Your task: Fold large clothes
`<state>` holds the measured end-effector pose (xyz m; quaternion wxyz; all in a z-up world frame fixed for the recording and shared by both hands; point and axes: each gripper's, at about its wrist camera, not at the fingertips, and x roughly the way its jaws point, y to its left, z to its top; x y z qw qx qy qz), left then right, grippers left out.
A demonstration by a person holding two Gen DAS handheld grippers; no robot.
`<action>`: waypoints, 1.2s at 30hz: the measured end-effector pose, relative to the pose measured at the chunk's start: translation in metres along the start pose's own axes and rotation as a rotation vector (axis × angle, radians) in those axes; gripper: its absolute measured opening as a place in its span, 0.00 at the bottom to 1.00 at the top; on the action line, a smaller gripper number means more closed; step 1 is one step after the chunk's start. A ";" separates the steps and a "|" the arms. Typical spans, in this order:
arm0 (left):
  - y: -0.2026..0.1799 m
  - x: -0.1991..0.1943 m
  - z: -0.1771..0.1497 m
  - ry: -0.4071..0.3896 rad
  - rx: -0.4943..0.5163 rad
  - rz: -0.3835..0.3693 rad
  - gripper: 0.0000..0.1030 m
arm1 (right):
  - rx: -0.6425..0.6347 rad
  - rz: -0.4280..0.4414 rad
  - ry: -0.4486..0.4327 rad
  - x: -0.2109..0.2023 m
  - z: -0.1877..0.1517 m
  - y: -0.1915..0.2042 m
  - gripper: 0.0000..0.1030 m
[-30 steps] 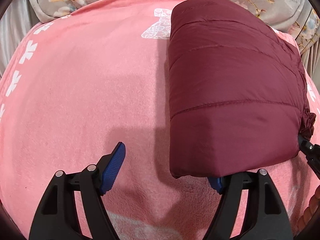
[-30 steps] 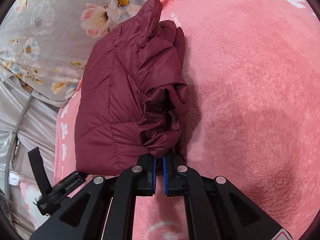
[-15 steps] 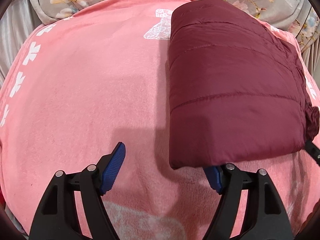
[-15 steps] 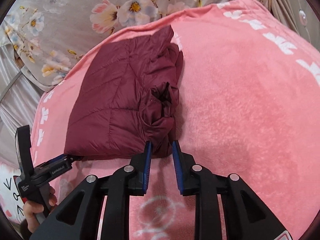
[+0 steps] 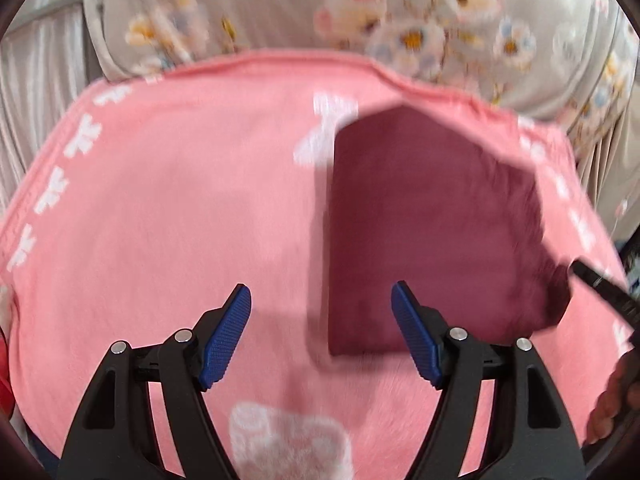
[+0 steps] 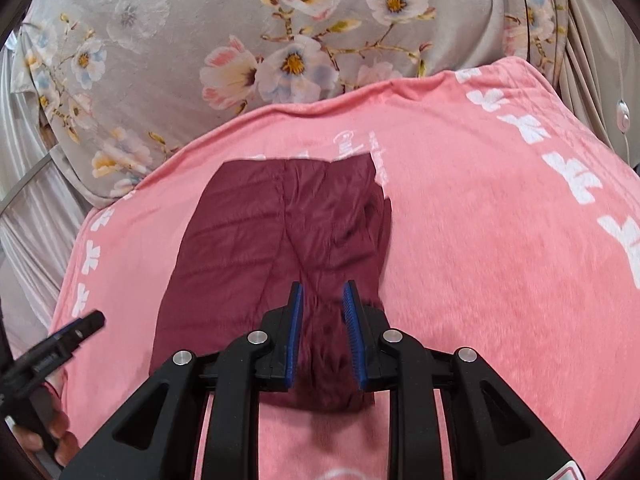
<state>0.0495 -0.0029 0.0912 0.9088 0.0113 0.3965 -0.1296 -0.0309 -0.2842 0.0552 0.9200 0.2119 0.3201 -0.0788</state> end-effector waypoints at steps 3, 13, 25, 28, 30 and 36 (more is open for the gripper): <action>-0.004 0.001 0.034 -0.046 0.004 -0.017 0.68 | -0.002 -0.015 -0.019 0.011 0.025 0.003 0.19; -0.045 0.099 0.095 0.062 -0.004 -0.063 0.69 | 0.018 -0.090 0.022 0.078 0.070 0.013 0.14; -0.065 0.167 0.079 0.103 0.035 -0.006 0.77 | 0.068 -0.128 0.096 0.141 0.044 -0.010 0.08; -0.065 0.174 0.076 0.102 0.032 -0.006 0.81 | 0.068 -0.127 0.086 0.148 0.037 -0.011 0.07; -0.063 0.178 0.073 0.101 0.018 -0.011 0.85 | 0.068 -0.127 0.077 0.152 0.032 -0.012 0.07; -0.067 0.187 0.065 0.080 0.026 0.010 0.89 | 0.070 -0.120 0.055 0.157 0.025 -0.015 0.07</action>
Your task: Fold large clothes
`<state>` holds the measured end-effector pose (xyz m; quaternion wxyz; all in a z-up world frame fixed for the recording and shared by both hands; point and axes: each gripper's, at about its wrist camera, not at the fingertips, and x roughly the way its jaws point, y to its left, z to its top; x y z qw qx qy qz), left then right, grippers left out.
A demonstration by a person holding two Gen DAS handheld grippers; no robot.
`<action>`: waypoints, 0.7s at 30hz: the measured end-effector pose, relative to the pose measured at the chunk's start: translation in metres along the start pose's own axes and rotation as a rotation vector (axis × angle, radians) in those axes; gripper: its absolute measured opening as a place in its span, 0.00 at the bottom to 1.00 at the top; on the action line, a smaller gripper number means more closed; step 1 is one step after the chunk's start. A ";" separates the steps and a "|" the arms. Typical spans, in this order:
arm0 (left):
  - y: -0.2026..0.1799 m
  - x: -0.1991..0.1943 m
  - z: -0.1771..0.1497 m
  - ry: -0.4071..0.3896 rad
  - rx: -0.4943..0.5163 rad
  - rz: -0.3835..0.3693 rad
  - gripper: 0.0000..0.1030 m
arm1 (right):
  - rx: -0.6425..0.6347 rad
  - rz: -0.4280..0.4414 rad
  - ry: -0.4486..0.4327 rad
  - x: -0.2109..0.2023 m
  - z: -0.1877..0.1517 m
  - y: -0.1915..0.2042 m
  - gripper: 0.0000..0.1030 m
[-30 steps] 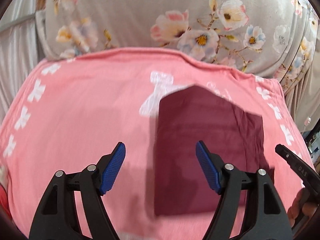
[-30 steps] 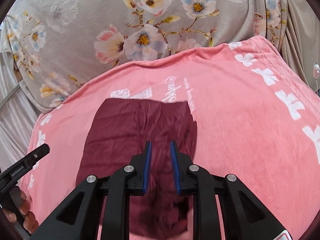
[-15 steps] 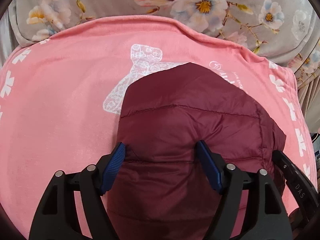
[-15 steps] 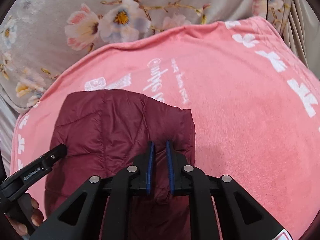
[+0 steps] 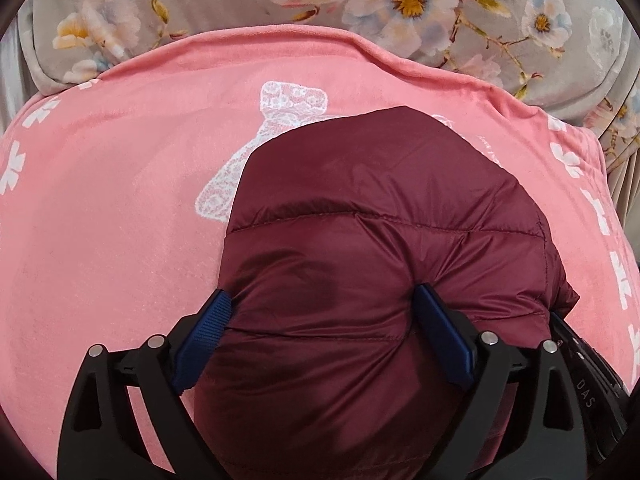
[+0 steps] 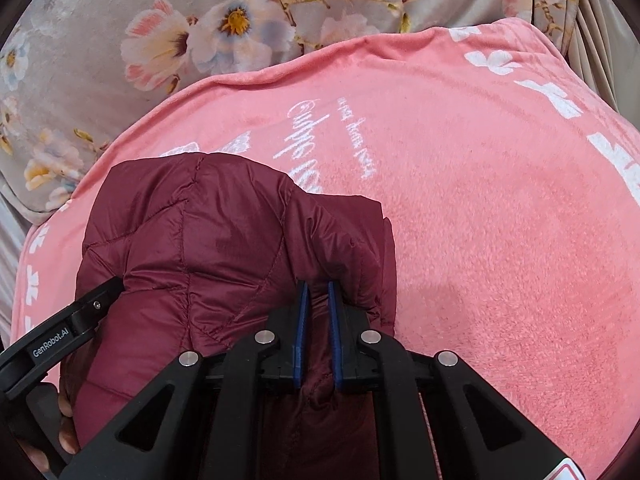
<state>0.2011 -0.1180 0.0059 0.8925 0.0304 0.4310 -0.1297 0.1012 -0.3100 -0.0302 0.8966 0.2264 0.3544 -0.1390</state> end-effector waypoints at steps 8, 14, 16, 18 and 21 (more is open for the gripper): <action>-0.004 0.008 -0.007 -0.022 0.007 0.022 0.92 | 0.005 0.012 -0.020 0.003 -0.003 -0.003 0.06; -0.009 0.012 -0.011 -0.040 0.016 0.046 0.93 | 0.017 0.028 -0.027 0.005 -0.004 -0.005 0.06; -0.009 0.013 -0.012 -0.046 0.016 0.048 0.94 | 0.023 0.035 -0.029 0.005 -0.005 -0.006 0.06; -0.009 0.015 -0.014 -0.049 0.013 0.048 0.95 | 0.032 0.045 -0.028 0.006 -0.005 -0.008 0.06; -0.009 0.018 -0.015 -0.044 0.006 0.048 0.96 | 0.050 0.066 -0.029 0.006 -0.006 -0.011 0.06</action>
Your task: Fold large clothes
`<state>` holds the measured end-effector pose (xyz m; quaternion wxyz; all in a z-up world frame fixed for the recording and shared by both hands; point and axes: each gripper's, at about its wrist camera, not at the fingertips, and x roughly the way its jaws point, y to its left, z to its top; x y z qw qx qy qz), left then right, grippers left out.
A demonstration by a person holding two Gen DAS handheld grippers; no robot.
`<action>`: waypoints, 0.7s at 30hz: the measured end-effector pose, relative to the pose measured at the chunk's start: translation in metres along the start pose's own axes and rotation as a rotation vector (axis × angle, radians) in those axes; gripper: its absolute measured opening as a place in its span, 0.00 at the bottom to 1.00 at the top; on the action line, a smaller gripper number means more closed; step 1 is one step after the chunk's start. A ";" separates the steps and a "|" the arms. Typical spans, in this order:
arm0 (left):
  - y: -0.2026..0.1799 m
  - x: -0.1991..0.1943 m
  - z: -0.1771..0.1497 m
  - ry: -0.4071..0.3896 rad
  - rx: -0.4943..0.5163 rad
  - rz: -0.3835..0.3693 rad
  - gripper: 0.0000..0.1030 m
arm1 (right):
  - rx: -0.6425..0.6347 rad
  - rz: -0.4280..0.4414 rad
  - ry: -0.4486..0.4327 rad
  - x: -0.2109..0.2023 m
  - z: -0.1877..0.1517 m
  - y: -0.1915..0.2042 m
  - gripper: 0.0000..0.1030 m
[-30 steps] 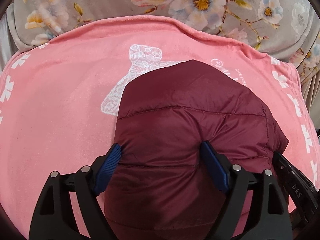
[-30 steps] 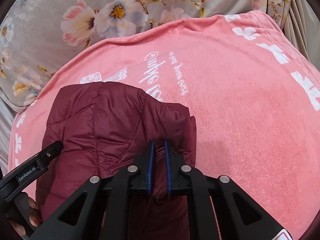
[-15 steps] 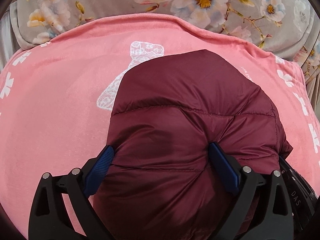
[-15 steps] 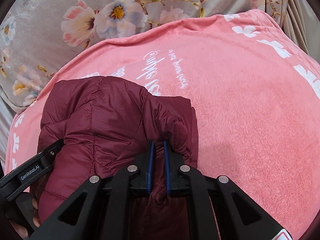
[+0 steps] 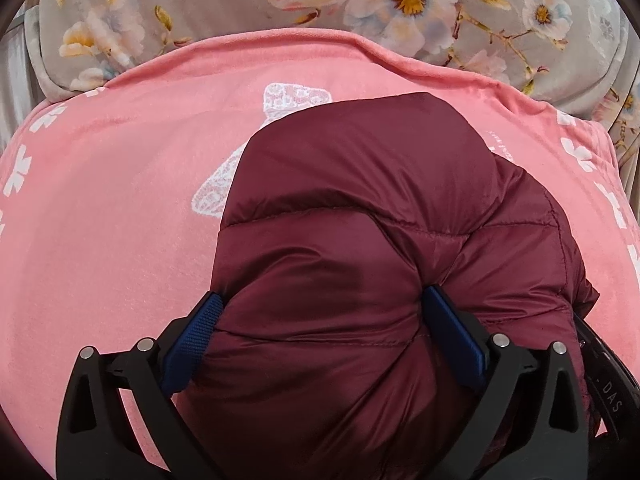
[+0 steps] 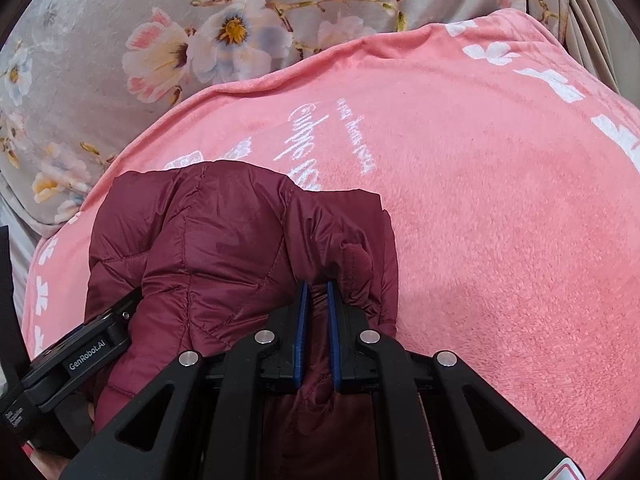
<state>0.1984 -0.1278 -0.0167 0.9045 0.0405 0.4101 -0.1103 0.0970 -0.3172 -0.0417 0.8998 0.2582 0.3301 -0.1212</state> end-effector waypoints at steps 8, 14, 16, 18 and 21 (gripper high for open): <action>0.045 -0.030 0.003 0.051 -0.098 -0.206 0.94 | 0.118 0.081 0.014 -0.047 -0.003 -0.031 0.69; 0.086 -0.043 -0.016 0.194 -0.140 -0.377 0.95 | 0.277 0.220 0.156 -0.057 -0.031 -0.067 0.69; 0.093 -0.033 -0.030 0.264 -0.174 -0.405 0.95 | 0.323 0.279 0.198 -0.051 -0.041 -0.070 0.69; 0.099 -0.024 -0.042 0.304 -0.228 -0.449 0.95 | 0.299 0.269 0.195 -0.051 -0.043 -0.063 0.69; 0.102 -0.020 -0.048 0.326 -0.291 -0.506 0.95 | 0.295 0.375 0.265 -0.038 -0.046 -0.049 0.69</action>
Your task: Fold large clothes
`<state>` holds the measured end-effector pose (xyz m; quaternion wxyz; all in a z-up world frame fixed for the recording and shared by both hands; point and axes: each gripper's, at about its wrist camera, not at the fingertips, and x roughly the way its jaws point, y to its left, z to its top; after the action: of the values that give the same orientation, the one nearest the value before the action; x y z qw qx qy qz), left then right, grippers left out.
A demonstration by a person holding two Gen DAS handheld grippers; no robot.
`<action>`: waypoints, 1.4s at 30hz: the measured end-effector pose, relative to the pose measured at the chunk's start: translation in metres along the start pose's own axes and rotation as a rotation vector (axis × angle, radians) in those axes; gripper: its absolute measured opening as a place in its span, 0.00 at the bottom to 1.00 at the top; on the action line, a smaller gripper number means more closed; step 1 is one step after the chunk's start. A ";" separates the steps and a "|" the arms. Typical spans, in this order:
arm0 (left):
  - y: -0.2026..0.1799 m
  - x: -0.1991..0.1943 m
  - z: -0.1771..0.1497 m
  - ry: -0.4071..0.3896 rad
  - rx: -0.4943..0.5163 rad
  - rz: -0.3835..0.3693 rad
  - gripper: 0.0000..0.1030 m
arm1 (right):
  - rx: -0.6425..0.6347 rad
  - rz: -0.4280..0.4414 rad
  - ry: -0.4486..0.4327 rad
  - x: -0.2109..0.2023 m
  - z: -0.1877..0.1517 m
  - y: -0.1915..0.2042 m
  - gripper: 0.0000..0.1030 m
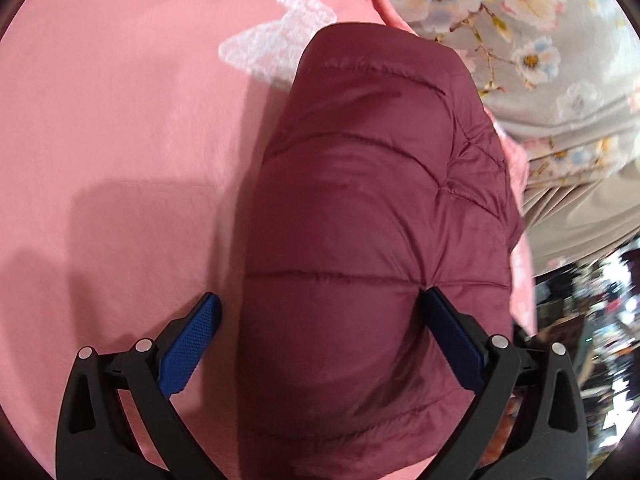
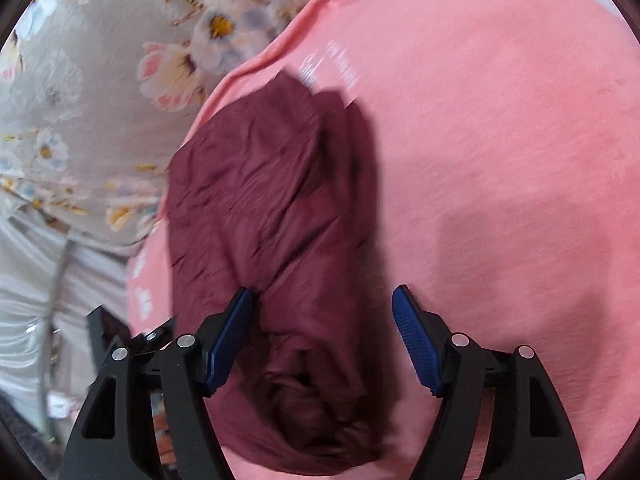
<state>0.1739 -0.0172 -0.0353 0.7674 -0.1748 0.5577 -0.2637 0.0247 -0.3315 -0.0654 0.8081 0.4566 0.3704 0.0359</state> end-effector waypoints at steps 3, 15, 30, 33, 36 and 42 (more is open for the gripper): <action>-0.009 0.001 -0.003 0.017 0.026 -0.019 0.89 | -0.031 -0.029 0.010 0.012 -0.001 0.009 0.70; -0.067 -0.040 -0.011 -0.052 0.220 0.098 0.36 | -0.133 -0.075 -0.087 -0.014 -0.007 0.052 0.19; -0.156 -0.152 -0.045 -0.379 0.510 0.167 0.32 | -0.366 -0.079 -0.396 -0.117 -0.031 0.144 0.17; -0.166 -0.176 -0.050 -0.444 0.535 0.164 0.32 | -0.406 -0.061 -0.439 -0.134 -0.036 0.166 0.17; -0.170 -0.200 -0.055 -0.505 0.554 0.160 0.32 | -0.446 -0.048 -0.476 -0.147 -0.042 0.187 0.17; -0.176 -0.245 -0.061 -0.627 0.594 0.171 0.32 | -0.533 -0.023 -0.547 -0.166 -0.057 0.230 0.17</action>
<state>0.0209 -0.0096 0.2311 0.9354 0.0287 0.2104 -0.2826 -0.0672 -0.2234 0.1868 0.9678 0.2190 0.1237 -0.0014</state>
